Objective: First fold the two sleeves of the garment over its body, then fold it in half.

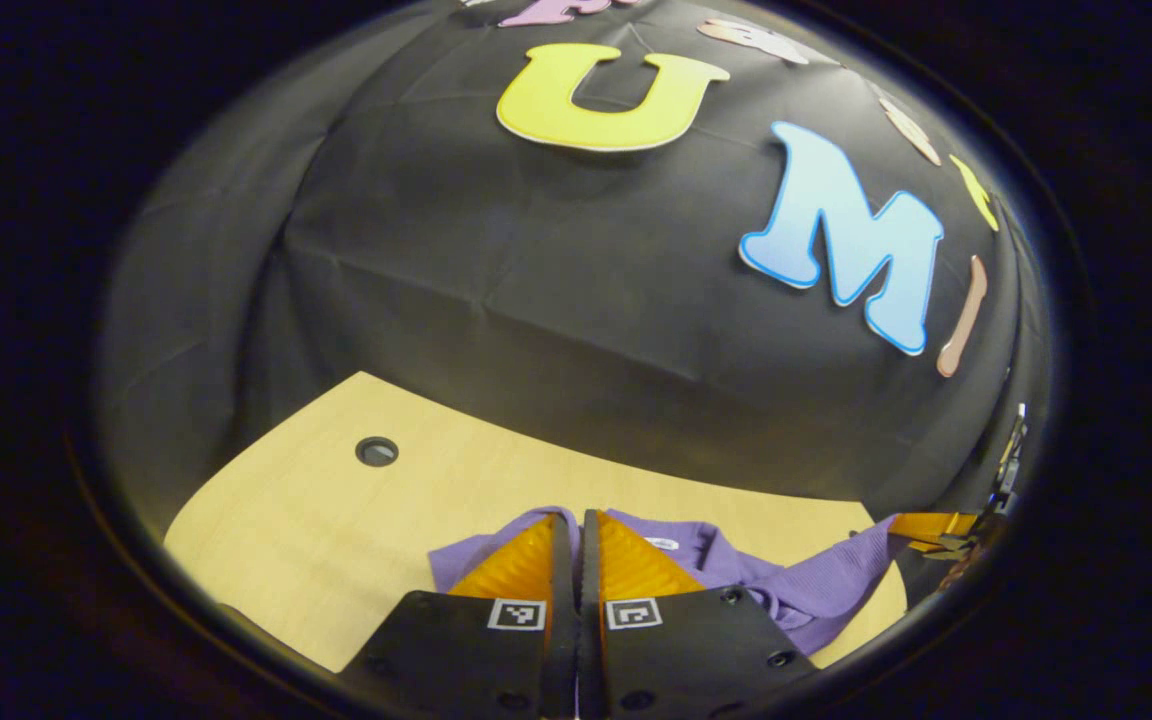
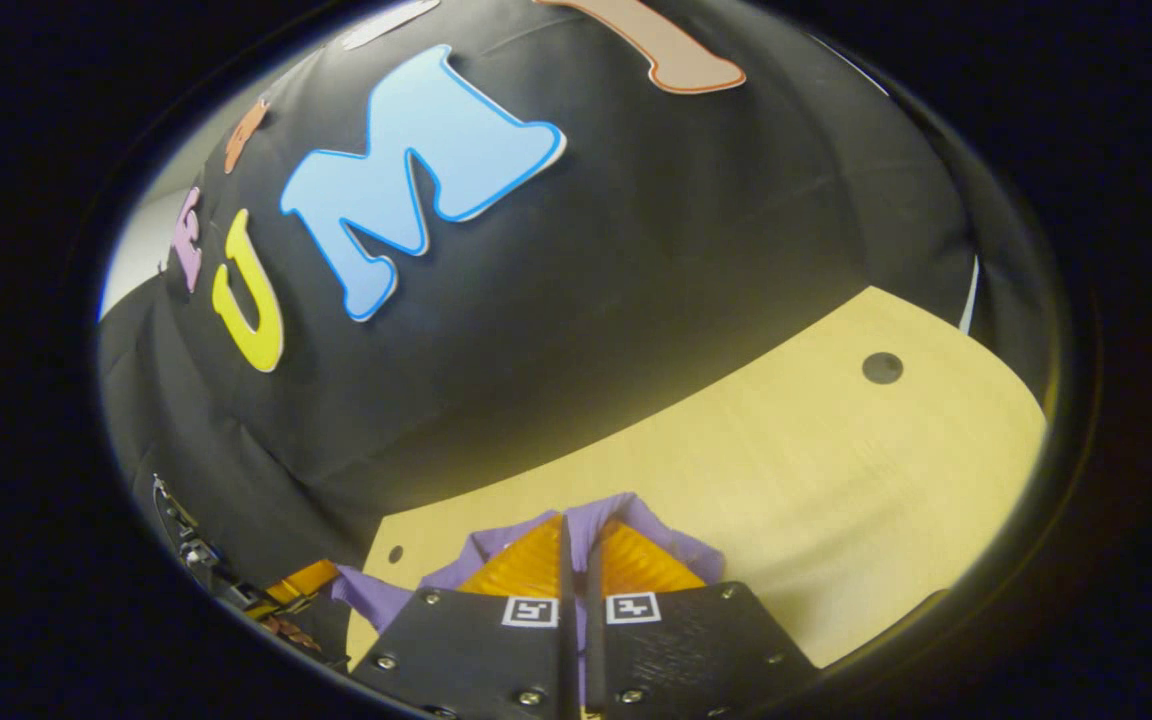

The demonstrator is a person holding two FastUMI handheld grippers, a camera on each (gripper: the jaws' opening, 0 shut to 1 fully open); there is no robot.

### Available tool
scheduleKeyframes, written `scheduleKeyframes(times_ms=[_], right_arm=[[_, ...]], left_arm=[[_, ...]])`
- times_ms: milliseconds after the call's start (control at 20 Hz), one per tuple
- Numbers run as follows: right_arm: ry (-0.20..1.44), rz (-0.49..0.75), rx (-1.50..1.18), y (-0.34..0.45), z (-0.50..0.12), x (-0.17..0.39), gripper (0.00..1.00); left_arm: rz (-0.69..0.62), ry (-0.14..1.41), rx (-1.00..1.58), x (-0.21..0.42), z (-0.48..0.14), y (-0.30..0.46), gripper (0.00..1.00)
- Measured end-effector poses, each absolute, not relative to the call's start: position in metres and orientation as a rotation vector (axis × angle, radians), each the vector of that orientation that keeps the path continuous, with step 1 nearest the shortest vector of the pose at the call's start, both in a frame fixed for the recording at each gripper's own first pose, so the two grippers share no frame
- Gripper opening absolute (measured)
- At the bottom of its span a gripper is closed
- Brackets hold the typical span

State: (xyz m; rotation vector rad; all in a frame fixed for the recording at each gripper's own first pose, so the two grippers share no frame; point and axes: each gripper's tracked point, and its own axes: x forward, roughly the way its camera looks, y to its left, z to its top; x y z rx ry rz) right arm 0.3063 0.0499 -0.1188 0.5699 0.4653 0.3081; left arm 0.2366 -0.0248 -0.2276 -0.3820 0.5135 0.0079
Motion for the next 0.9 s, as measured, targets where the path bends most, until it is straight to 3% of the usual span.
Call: scheduleKeyframes(times_ms=[100, 600, 800, 900], right_arm=[[0.48, 0.292, 0.537, 0.051, -0.136, 0.325, 0.0], [0.515, 0.224, 0.399, 0.059, -0.19, 0.364, 0.04], [0.517, 0.22, 0.319, 0.059, -0.188, 0.356, 0.08], [0.497, 0.208, 0.269, 0.057, -0.176, 0.349, 0.24]], left_arm=[[0.03, 0.53, -0.35, 0.248, -0.246, -0.019, 0.07], [0.119, 0.567, -0.236, 0.269, -0.304, -0.006, 0.08], [0.095, 0.579, -0.204, 0.269, -0.302, -0.013, 0.16], [0.091, 0.586, -0.201, 0.267, -0.299, -0.013, 0.32]])
